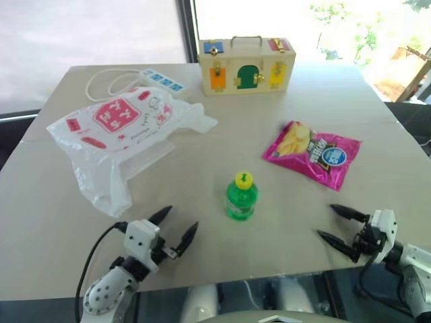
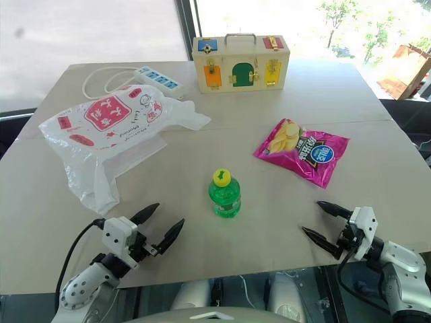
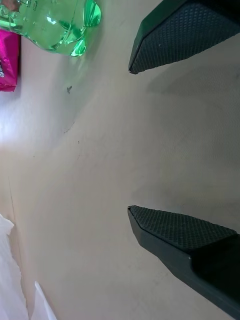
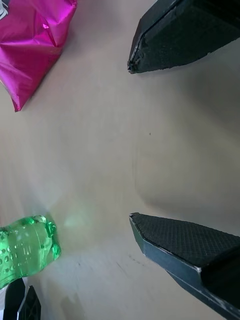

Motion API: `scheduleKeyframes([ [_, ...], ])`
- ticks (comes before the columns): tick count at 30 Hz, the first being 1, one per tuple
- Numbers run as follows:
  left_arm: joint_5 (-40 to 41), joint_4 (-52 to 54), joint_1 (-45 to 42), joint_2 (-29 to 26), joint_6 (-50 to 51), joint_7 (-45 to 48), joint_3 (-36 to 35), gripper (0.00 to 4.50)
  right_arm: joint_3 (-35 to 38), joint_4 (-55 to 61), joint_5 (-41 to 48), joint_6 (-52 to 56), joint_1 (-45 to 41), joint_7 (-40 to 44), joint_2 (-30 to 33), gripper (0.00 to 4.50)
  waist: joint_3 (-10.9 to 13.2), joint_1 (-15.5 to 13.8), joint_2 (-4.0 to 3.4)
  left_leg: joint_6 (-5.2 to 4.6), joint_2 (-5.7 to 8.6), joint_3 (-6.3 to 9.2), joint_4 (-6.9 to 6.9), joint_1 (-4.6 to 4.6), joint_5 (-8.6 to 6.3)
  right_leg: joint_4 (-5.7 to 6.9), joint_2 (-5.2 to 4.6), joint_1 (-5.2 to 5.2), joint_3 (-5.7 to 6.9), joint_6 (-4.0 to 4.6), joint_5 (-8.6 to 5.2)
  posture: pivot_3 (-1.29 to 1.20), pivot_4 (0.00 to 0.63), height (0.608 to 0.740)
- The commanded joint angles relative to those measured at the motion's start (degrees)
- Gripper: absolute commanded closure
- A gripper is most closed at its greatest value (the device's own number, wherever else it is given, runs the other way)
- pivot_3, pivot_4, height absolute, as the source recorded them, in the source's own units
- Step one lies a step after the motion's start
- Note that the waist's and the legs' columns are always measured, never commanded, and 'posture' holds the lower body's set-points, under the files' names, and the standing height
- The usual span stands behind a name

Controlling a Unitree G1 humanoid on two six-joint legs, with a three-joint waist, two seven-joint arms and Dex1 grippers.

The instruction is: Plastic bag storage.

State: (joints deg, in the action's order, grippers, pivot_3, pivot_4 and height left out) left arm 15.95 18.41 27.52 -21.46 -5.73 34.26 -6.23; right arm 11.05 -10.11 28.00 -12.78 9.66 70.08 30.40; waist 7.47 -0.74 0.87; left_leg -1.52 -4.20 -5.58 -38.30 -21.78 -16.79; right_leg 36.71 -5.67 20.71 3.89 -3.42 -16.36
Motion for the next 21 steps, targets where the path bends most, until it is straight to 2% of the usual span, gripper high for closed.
scheduleKeyframes([
  [1, 0.14, 2.02, 0.88, 0.84, -0.04, -1.64, -0.58, 0.06, 0.20, 3.42, 1.21, 1.23, -0.11, -0.27, 0.31, 0.00, 0.00, -0.01, 0.00, 0.00, 0.00, 0.00, 0.00, 0.00, 0.00, 0.00, 0.00, 0.00, 0.00, 0.00, 0.00, 0.00, 0.150, 0.740],
  [9, -5.62, 10.24, 0.98, 3.52, 4.72, -11.72, -1.13, 0.06, -0.29, 14.28, 5.98, 9.66, -1.46, -1.29, 1.06, 0.00, 0.01, -0.03, 0.01, 0.00, 0.00, 0.04, 0.00, -0.02, 0.00, 0.00, 0.00, 0.00, 0.00, 0.00, 0.00, 0.00, 0.150, 0.740],
  [12, -10.15, 14.02, 1.34, 4.25, 4.70, -15.10, -1.01, 0.06, -0.53, 18.41, 7.95, 13.89, -2.84, -0.53, 3.09, 0.00, 0.01, -0.07, 0.01, -0.01, 0.00, 0.05, -0.01, -0.03, -0.01, 0.00, -0.02, 0.00, 0.00, 0.00, 0.00, 0.00, 0.150, 0.740],
  [21, -14.91, 21.94, -1.33, 8.56, 10.83, -25.83, -7.41, 0.06, 1.07, 23.23, 17.04, 31.22, -17.23, -1.46, 12.27, 0.00, 0.07, -0.10, 0.01, -0.04, 0.03, 0.10, -0.01, -0.06, -0.02, 0.00, -0.03, 0.02, 0.01, 0.00, 0.00, 0.00, 0.150, 0.740],
])
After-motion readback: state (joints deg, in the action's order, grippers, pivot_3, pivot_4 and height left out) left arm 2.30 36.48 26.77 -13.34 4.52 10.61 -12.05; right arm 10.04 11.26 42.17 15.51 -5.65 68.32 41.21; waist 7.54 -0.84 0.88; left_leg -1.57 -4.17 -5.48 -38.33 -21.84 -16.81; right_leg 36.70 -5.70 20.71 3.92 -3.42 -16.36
